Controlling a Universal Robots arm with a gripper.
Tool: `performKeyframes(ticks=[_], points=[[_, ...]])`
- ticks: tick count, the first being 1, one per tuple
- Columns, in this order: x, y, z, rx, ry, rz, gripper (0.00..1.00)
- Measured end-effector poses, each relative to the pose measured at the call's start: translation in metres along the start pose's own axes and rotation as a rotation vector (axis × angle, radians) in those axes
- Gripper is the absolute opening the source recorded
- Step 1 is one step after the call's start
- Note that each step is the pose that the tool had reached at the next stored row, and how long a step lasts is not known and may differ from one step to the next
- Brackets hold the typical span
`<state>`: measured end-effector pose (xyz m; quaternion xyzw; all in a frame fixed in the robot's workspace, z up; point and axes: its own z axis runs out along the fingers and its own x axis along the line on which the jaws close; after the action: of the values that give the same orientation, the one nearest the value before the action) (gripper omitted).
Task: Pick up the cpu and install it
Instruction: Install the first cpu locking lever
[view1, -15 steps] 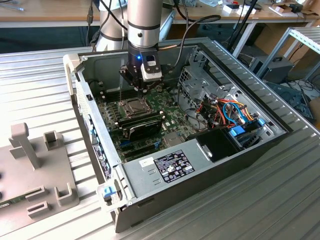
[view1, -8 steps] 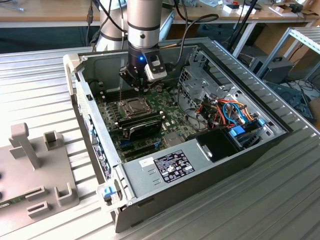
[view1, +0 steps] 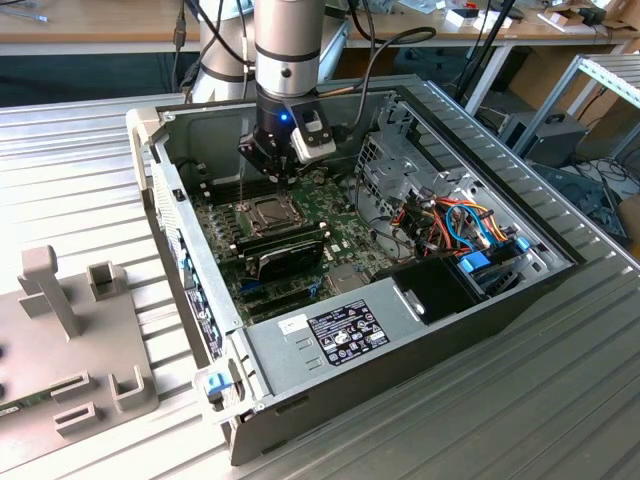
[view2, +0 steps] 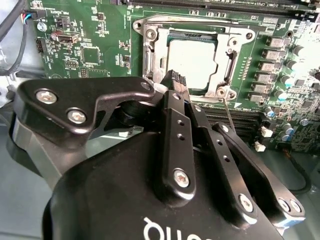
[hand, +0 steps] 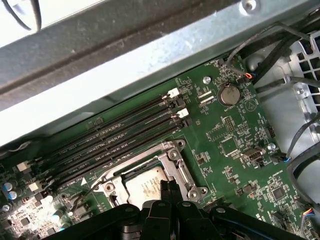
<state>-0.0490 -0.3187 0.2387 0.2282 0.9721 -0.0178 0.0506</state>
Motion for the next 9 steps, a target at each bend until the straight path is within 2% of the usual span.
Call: performKeyframes(ticks=[5,9], points=[[-0.0002,-0.0007,0.0001,-0.0047,-0.0005,-0.044,0.11],[-0.0002,-0.0008,0.0001,-0.0124,-0.0014,-0.116,0.11]])
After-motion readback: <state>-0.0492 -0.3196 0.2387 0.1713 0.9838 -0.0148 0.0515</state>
